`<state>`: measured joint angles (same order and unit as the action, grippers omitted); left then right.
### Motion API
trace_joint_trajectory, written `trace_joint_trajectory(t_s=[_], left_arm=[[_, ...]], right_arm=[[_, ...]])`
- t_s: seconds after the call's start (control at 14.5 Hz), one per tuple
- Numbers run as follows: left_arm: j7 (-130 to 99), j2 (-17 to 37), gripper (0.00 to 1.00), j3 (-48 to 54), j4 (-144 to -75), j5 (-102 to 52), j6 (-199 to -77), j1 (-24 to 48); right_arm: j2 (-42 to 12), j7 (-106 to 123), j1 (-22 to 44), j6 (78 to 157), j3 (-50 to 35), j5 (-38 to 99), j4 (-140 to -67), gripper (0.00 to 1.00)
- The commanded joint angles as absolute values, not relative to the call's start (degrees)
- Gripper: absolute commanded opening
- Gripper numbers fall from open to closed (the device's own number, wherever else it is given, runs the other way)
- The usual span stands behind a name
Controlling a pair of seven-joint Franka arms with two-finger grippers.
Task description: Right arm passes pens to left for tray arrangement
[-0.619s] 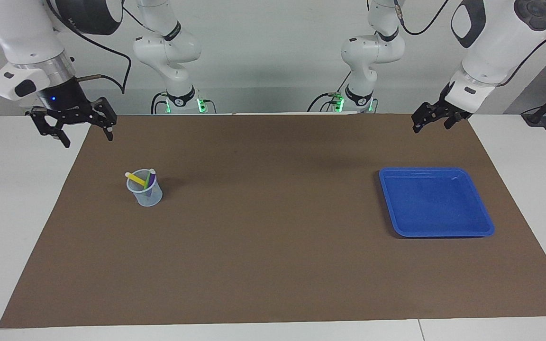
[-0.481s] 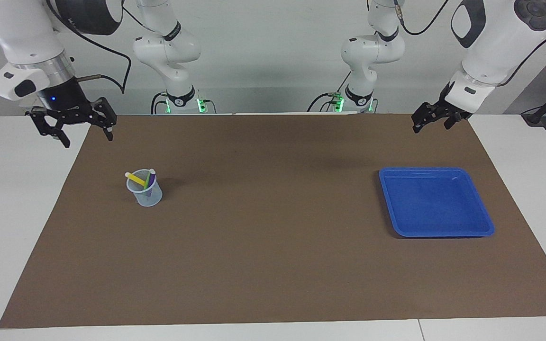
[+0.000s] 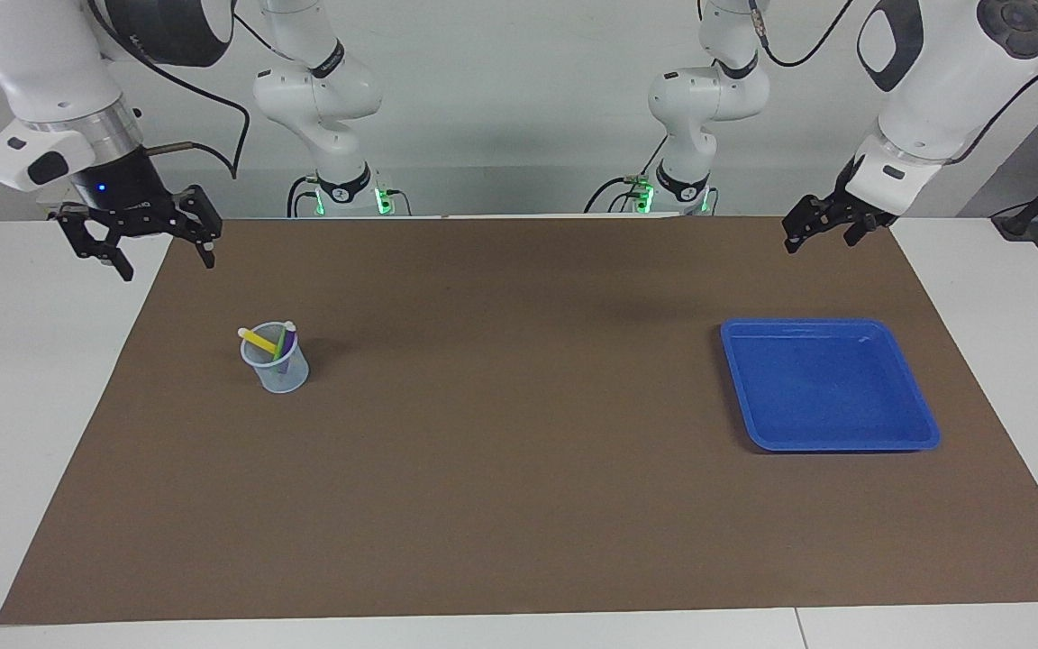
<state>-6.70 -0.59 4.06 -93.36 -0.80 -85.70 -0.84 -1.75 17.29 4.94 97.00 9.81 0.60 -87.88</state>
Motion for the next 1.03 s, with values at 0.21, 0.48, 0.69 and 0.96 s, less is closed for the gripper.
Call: trace_joint_trajectory(t_s=[0.21, 0.48, 0.69, 0.96], left_arm=[[-6.68, -1.58, 1.00, 3.43, -94.22, -0.79, -85.52, -0.35], [-6.68, -1.58, 1.00, 3.43, -94.22, -0.79, -85.43, -0.35], [-6.68, -1.58, 1.00, 3.43, -94.31, -0.79, -85.43, -0.35], [-6.68, -1.58, 1.00, 3.43, -94.22, -0.79, -85.43, -0.35]], right_arm=[[-1.85, 16.44, 4.92, 97.03, 9.84, -0.35, -87.54, 1.00], [-1.85, 16.44, 4.92, 97.03, 9.84, -0.35, -87.54, 1.00], [-1.76, 16.44, 5.01, 96.77, 9.84, -0.35, -87.80, 1.00], [-0.71, 16.26, 5.54, 97.38, 9.84, -0.44, -90.25, 1.00]])
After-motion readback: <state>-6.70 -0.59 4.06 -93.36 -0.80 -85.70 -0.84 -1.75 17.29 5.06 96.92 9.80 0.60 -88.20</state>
